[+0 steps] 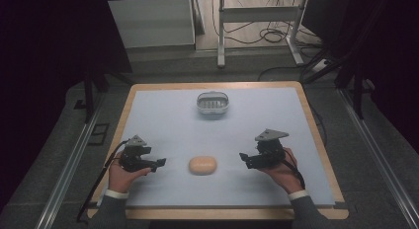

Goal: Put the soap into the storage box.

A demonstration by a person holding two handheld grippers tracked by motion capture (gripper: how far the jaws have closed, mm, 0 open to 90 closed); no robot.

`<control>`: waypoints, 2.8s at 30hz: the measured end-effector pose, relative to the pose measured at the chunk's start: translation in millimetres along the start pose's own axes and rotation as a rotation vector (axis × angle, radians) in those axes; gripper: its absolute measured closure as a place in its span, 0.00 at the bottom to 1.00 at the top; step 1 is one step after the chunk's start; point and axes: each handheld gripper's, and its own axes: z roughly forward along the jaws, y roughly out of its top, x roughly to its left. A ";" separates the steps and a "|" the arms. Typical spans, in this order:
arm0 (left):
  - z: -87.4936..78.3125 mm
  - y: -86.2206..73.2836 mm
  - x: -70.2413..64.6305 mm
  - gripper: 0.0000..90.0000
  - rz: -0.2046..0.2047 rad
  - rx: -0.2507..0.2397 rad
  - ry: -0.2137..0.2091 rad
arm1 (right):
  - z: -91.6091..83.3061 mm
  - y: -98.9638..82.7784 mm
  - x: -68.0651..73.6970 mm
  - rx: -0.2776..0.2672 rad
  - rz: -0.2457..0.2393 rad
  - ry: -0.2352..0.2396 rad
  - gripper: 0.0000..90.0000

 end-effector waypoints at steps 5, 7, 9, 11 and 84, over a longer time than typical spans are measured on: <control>-0.1 -0.1 0.1 0.19 0.001 0.002 0.000 | 10.7 8.8 13.1 0.022 -0.040 0.050 0.16; 0.3 -0.2 -0.2 0.19 -0.003 0.005 -0.003 | 15.1 11.8 19.0 0.036 -0.061 0.068 0.17; 1.0 -0.2 -0.1 0.19 -0.001 0.007 -0.004 | 19.6 14.4 25.0 0.047 -0.081 0.088 0.18; 1.8 -0.3 -0.2 0.19 0.000 0.009 -0.004 | 23.6 16.9 30.0 0.059 -0.103 0.101 0.20; 4.3 -1.7 2.5 0.19 0.004 0.027 -0.010 | 103.2 43.6 100.5 0.274 -0.388 0.331 0.31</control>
